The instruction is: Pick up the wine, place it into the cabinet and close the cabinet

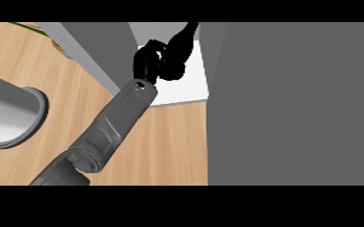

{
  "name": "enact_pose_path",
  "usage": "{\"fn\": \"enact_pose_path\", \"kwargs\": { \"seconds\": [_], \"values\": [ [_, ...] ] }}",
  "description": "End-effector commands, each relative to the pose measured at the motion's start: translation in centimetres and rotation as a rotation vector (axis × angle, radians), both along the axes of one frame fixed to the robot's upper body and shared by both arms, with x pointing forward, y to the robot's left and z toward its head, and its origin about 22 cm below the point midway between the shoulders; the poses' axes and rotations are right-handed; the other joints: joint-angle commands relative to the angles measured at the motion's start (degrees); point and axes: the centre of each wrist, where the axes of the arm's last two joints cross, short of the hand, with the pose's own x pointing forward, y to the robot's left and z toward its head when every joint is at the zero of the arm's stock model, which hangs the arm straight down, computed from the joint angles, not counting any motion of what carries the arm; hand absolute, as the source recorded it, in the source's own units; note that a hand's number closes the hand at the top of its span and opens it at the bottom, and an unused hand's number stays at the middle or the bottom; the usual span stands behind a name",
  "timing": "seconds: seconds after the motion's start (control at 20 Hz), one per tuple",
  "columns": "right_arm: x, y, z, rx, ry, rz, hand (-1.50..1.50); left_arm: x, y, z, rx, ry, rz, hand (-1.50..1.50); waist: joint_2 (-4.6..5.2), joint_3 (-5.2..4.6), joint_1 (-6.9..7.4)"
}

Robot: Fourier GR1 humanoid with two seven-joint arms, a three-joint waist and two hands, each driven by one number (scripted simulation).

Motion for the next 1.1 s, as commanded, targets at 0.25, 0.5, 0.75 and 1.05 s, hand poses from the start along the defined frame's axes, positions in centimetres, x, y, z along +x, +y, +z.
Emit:
{"fn": "enact_pose_path", "kwargs": {
  "seconds": [0.25,0.5,0.75,1.05],
  "values": [
    [-1.2,0.2,1.3,0.044,-0.024,0.056,-1.5,0.5,-1.5,1.6,0.017,-0.012,0.062,1.5,0.05,0.07,-2.5],
    [-0.2,-0.2,1.4,0.023,-0.036,0.058,-1.5,0.9,-1.2,2.0,0.084,0.035,0.123,1.5,0.26,0.11,-1.68],
    [-0.3,-0.1,1.2,0.027,-0.031,0.052,-1.5,0.9,-1.3,2.0,0.126,0.007,0.157,-1.5,0.3,0.07,-1.71],
    [-0.1,-0.3,1.4,0.027,-0.035,0.047,-1.5,0.5,-0.2,0.8,0.215,0.041,0.179,-1.5,0.53,0.05,-1.37]
  ]
}}
